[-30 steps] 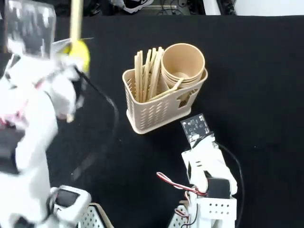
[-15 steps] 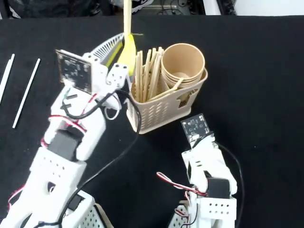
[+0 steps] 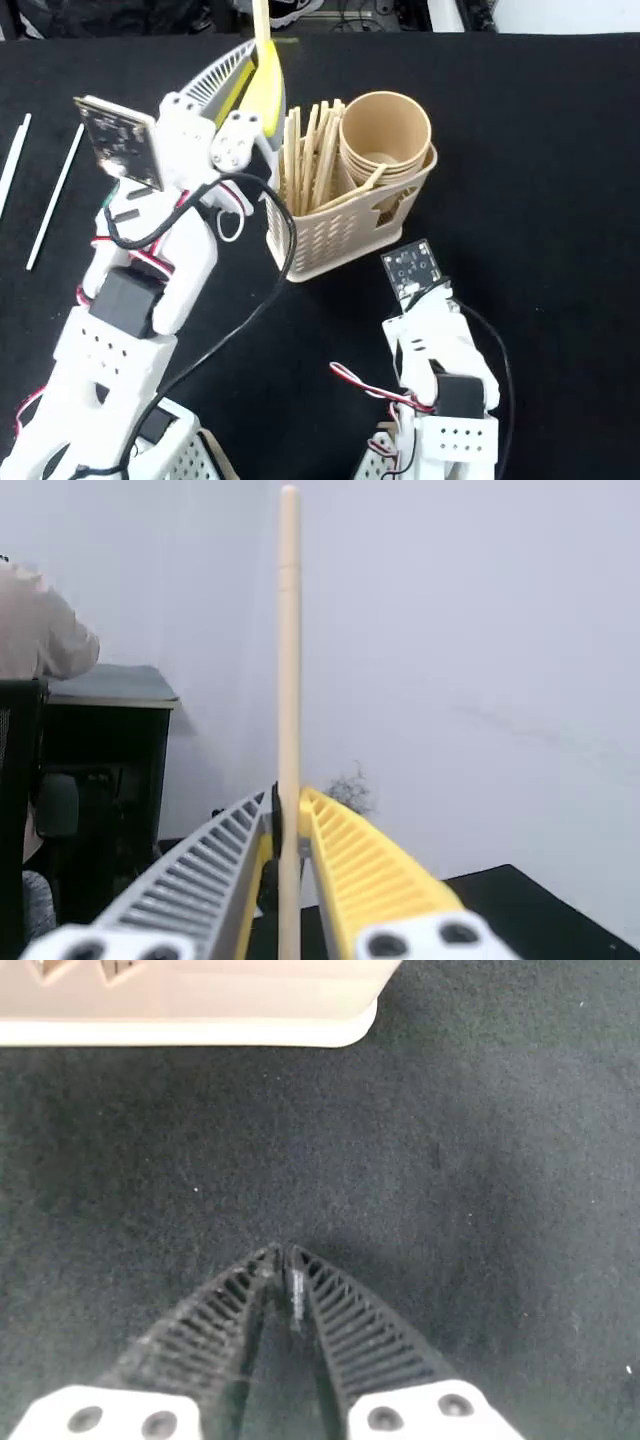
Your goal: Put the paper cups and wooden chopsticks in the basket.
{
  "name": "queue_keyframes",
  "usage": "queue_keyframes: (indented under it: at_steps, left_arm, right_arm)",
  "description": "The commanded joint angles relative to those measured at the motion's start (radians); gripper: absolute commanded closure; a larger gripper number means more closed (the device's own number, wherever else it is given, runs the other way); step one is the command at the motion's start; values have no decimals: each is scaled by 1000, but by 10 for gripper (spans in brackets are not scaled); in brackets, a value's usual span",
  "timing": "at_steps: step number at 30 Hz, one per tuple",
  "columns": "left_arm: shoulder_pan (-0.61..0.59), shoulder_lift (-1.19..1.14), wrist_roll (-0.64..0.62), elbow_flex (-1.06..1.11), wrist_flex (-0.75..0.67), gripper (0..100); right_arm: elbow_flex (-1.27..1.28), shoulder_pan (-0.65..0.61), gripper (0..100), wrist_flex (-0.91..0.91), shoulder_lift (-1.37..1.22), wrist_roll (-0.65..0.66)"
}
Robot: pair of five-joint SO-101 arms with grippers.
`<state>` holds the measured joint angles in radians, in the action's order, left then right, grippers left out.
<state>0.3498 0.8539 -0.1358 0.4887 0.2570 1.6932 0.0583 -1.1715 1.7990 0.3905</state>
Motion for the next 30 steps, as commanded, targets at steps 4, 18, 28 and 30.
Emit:
queue_keyframes:
  at_steps: [4, 18, 28, 30]
  left_arm:
    - [12, -12, -14, -2, -57, 972]
    - [36, -147, -11, 222, -17, 870]
    - [-53, -135, -43, -131, 738, 809]
    - [-90, -137, -48, -134, 801, 809]
  right_arm:
    - [-8, -12, 984, 2, 67, 3]
    - [-8, -12, 985, 2, 67, 3]
    - [-8, -12, 985, 2, 67, 3]
    - [-8, -12, 985, 2, 67, 3]
